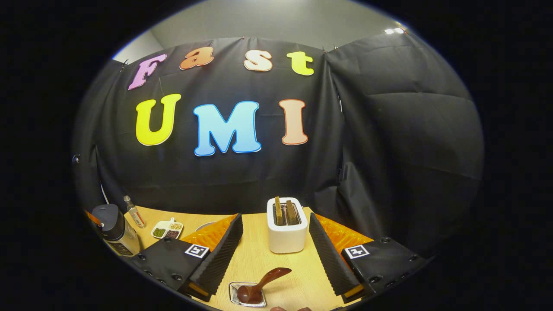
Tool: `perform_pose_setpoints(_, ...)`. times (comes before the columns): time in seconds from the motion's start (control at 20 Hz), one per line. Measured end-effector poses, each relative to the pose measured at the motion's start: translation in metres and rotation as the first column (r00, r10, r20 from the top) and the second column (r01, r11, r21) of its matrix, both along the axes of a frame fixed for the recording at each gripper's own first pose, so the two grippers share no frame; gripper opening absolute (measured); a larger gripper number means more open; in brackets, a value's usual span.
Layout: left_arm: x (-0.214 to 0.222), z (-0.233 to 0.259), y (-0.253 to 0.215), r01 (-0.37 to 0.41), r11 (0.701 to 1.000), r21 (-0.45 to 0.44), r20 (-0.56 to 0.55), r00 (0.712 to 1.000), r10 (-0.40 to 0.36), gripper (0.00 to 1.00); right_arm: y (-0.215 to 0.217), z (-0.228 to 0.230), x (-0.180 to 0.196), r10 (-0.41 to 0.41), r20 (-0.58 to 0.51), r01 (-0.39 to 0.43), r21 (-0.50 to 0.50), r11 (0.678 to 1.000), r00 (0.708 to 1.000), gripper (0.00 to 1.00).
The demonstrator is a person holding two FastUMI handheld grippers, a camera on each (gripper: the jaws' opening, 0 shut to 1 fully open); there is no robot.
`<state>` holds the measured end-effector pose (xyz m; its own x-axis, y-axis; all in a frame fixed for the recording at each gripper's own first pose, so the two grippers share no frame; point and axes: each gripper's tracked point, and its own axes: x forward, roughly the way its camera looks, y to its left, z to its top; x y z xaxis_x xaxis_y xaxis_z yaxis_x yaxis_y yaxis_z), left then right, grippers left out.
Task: Close the left gripper, press the button to open the rice cooker; take a wooden spoon from the chopstick holder with the right hand, scoop a spoonful of rice and pour it into the rice cooker, then put the wooden spoon back into the chopstick holder.
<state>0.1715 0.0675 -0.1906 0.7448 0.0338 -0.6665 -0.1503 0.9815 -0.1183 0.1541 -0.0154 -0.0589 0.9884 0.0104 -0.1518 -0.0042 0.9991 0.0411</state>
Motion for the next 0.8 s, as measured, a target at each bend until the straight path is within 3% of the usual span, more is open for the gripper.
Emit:
perform_pose_setpoints(0.5, -0.006, -0.007, 0.002, -0.037, 0.996, -0.087, -0.001, 0.999, 0.037, 0.02, 0.005, -0.018, 0.0, 0.023, -0.035, -0.023, -0.007, 1.0, 0.999, 0.98)
perform_pose_setpoints(0.8, -0.006, 0.005, 0.002, -0.057, 0.998, -0.02, 0.102, 0.993, 0.058, 0.02, 0.011, -0.02, 0.0, 0.045, -0.033, -0.045, 0.0, 0.999, 0.998, 0.98)
